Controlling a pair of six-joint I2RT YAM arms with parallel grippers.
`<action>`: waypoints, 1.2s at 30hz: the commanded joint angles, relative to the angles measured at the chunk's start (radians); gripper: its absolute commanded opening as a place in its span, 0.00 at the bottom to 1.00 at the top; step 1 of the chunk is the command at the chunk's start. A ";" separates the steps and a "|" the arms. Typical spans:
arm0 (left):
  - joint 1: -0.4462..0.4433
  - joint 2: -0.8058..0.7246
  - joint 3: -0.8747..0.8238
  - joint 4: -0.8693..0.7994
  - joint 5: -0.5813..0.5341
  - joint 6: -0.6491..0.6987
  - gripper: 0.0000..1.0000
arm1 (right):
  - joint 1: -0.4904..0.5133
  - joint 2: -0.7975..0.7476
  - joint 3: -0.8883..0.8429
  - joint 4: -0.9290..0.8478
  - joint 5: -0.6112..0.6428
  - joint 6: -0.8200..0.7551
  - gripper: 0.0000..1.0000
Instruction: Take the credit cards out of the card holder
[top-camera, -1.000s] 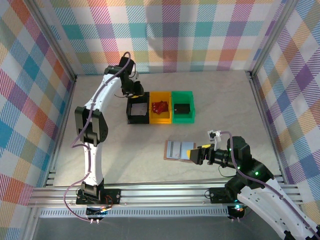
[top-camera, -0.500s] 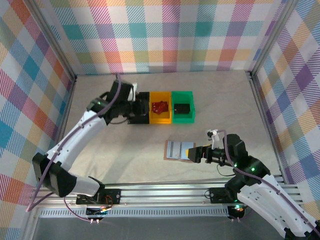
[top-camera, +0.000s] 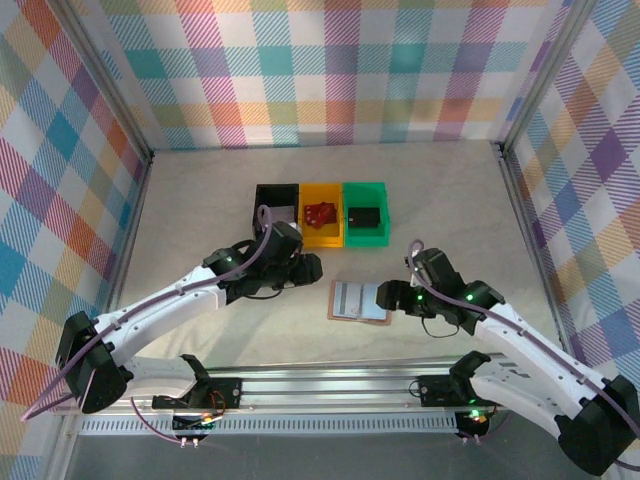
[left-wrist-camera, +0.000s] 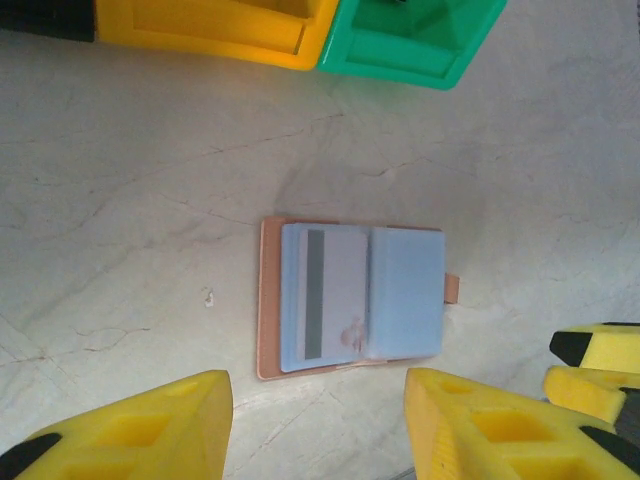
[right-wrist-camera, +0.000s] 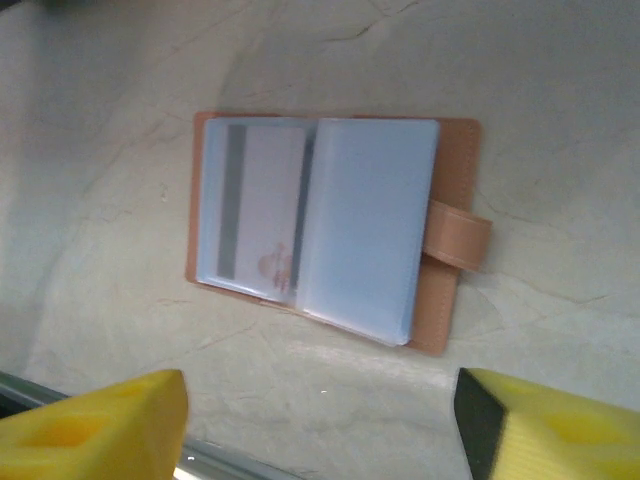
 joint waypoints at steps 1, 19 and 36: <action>-0.037 0.020 -0.020 -0.015 -0.104 -0.089 0.49 | -0.004 0.046 0.050 -0.031 0.043 0.035 0.55; -0.125 0.099 -0.073 0.106 -0.098 -0.213 0.48 | -0.013 0.355 0.076 0.082 0.017 0.067 0.00; -0.164 0.265 -0.073 0.307 -0.014 -0.305 0.44 | -0.050 0.449 0.013 0.241 -0.044 0.048 0.00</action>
